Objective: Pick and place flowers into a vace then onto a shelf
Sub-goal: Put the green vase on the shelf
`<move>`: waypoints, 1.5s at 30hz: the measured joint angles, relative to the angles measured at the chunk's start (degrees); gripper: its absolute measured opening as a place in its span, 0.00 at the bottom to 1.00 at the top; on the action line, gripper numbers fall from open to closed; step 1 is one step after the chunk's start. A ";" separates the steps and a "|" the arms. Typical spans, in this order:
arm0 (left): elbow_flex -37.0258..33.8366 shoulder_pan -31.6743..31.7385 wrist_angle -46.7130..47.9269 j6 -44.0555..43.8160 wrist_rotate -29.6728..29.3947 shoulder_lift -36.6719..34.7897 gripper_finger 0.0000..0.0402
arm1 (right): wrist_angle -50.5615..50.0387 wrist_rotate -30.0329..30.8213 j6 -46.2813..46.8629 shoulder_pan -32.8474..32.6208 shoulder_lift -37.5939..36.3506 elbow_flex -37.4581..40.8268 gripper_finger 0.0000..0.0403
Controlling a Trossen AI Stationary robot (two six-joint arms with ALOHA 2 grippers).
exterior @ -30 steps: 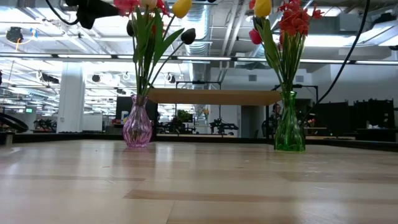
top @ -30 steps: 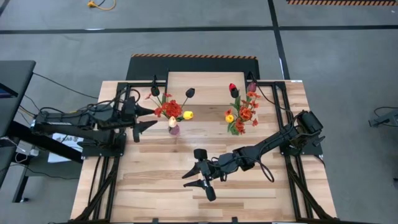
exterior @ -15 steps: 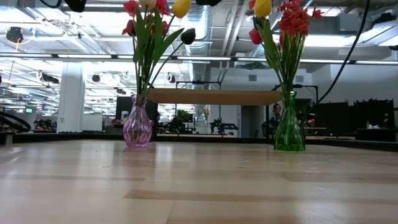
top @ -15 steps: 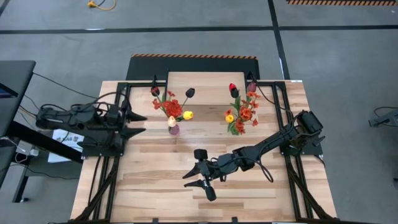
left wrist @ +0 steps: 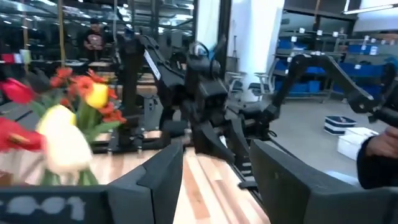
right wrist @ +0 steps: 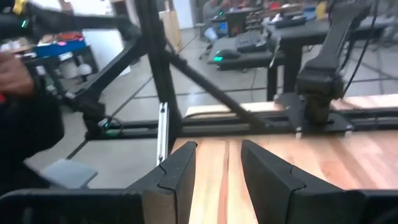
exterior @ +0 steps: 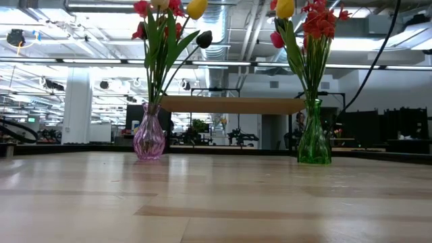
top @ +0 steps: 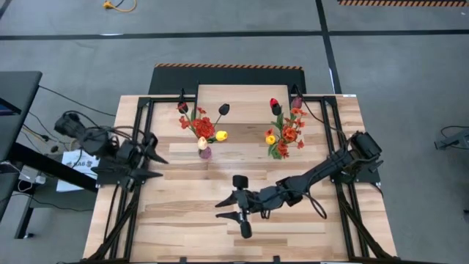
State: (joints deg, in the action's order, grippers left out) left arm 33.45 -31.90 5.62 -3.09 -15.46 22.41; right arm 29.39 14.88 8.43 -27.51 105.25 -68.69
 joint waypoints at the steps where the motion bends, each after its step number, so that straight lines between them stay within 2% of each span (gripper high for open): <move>1: -1.16 -1.23 -1.36 0.04 -0.74 0.06 0.43 | -0.21 1.27 -0.21 -0.43 0.04 -0.66 0.30; 5: -6.25 -6.19 -7.22 0.03 -4.39 0.03 0.39 | -1.87 8.77 -4.17 -3.17 0.04 -3.98 0.30; 9: -9.92 -10.49 -10.78 -0.93 -7.57 0.09 0.36 | -2.54 19.75 -8.30 -7.48 0.04 -6.69 0.30; 13: -12.34 -13.93 -13.08 -1.86 -9.92 0.09 0.34 | -2.88 35.21 -12.72 -12.79 0.04 -9.80 0.30; 19: -12.76 -16.76 -13.05 -1.41 -12.07 0.52 0.33 | -7.23 61.68 -13.00 -19.88 0.00 -12.74 0.30; 22: -12.76 -16.98 -12.96 -0.06 -12.40 0.75 0.33 | -7.87 71.21 -11.45 -22.84 0.00 -12.74 0.30; 24: -12.78 -16.98 -12.90 0.90 -12.42 0.83 0.33 | -8.24 74.91 -9.43 -24.74 0.00 -12.74 0.30; 30: -12.76 -16.98 -12.90 5.07 -12.46 0.83 0.33 | -12.51 75.02 0.10 -27.75 -0.04 -10.21 0.30; 32: -12.76 -16.98 -12.88 5.78 -12.46 0.83 0.33 | -15.48 72.70 4.62 -26.95 -0.04 -7.97 0.30; 33: -12.76 -16.98 -12.88 5.80 -12.46 0.83 0.33 | -17.22 68.64 7.65 -26.10 -0.04 -6.91 0.30; 37: -12.76 -16.98 -12.84 5.78 -12.44 0.83 0.33 | -26.50 42.50 23.42 -19.63 -0.31 -4.69 0.30; 39: -12.76 -16.98 -12.55 5.76 -12.42 0.83 0.33 | -25.81 31.44 25.65 -14.77 0.42 -4.66 0.29; 42: -12.77 -16.98 -11.71 5.72 -12.42 0.83 0.33 | -15.58 11.12 13.80 -8.38 1.17 -4.63 0.29; 44: -12.76 -16.98 -11.54 5.72 -12.42 0.83 0.33 | -11.26 -6.81 4.30 -5.03 0.79 -5.53 0.28; 45: -12.77 -16.98 -11.53 5.72 -12.44 0.83 0.33 | -13.30 -16.10 -0.15 -3.89 -0.15 -6.11 0.27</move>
State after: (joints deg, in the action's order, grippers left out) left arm 20.68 -48.88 -5.91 2.63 -27.90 23.24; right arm 16.09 -1.22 8.28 -31.40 105.10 -74.80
